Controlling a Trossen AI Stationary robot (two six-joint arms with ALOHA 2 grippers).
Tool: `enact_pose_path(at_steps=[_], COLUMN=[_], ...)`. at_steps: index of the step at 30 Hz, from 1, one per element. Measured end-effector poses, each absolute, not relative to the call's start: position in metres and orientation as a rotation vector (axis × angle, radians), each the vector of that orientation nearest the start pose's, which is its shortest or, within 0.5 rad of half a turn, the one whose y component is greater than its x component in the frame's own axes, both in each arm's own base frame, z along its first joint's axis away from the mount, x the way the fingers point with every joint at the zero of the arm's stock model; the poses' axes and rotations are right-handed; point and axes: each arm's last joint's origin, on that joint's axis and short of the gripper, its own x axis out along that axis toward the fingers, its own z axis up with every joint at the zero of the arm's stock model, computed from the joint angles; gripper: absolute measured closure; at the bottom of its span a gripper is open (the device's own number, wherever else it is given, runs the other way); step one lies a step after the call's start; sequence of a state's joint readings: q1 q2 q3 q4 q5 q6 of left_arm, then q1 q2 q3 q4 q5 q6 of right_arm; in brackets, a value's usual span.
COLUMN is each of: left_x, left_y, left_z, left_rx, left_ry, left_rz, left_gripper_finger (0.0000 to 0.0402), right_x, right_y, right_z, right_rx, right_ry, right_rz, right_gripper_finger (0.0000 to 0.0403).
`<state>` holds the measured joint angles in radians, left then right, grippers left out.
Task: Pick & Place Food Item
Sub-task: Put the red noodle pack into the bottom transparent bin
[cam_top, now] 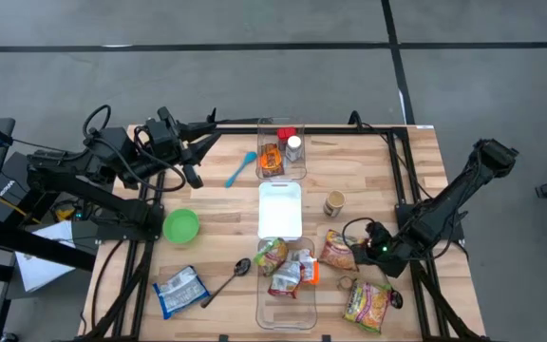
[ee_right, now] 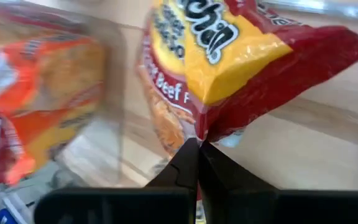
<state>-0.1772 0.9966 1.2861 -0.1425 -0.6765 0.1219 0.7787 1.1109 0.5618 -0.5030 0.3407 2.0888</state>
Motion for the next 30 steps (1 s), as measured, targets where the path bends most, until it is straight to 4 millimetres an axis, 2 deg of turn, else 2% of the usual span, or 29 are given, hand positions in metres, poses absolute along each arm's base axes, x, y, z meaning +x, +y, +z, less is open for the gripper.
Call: enact_pose_path(at_steps=[10, 17, 30], left_x=[0.184, 0.184, 0.184], left_y=[-0.015, -0.015, -0.015], left_z=[0.466, 0.466, 0.466], left_rx=[0.057, 0.057, 0.057], left_ry=[-0.105, -0.105, -0.105], left_rz=[0.506, 0.505, 0.506], left_gripper_finger=[0.0302, 0.0302, 0.0302], right_x=[0.144, 0.146, 0.153], right_y=[0.127, 0.127, 0.128], right_z=[0.237, 0.277, 0.372], right_rx=[1.148, 1.023, 0.741], right_ry=[0.861, 0.851, 0.73], right_rz=[-0.654, -0.581, -0.168], right_gripper_finger=[0.0403, 0.0403, 0.0403])
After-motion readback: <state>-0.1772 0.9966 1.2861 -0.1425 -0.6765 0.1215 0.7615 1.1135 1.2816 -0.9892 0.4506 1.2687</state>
